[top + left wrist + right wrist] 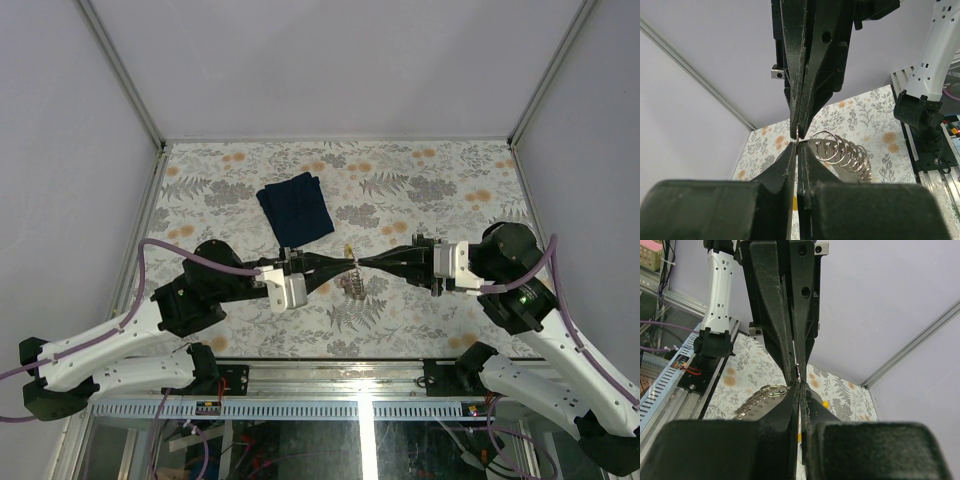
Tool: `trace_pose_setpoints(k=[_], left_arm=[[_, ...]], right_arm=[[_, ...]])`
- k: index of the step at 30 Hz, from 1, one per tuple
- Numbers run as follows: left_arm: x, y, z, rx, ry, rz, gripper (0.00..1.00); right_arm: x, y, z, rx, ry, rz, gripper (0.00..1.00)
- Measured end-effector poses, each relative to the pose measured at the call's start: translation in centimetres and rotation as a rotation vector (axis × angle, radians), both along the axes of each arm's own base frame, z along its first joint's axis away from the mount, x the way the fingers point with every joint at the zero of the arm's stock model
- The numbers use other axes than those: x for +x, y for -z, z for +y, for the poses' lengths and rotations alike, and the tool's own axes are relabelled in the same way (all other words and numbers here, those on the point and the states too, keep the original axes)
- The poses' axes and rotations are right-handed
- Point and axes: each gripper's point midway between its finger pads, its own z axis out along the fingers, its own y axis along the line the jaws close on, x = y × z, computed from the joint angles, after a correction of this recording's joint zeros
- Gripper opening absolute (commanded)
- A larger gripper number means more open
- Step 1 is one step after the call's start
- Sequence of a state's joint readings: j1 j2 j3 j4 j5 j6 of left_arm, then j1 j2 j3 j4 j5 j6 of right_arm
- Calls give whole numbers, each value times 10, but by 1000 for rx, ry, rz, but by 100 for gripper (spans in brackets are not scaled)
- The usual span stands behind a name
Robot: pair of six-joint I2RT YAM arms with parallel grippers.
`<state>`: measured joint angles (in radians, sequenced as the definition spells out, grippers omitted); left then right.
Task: Put the keys on the keyring
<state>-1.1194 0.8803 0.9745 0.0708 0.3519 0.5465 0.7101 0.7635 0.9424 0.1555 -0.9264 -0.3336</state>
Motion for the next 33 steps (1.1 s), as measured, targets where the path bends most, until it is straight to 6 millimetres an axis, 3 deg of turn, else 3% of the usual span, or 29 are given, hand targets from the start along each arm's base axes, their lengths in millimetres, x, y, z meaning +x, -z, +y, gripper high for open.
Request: trace_pose_setpoints(k=[3, 9, 13, 16, 24, 33], left_arm=[[1, -1, -1, 15, -1, 8, 0], [4, -3, -1, 21, -17, 33, 0], [5, 0, -1, 29, -26, 48, 0], [10, 0, 1, 24, -56, 69, 0], [16, 4, 9, 9, -112, 114, 0], [26, 21, 9, 29, -163, 165, 0]], right_arm=[[0, 0, -1, 0, 6, -1, 10], [0, -3, -4, 9, 28, -8, 50], [4, -6, -7, 20, 66, -17, 67], [8, -8, -14, 26, 128, -20, 99], [17, -15, -34, 25, 271, -53, 99], [13, -38, -52, -14, 331, -197, 99]])
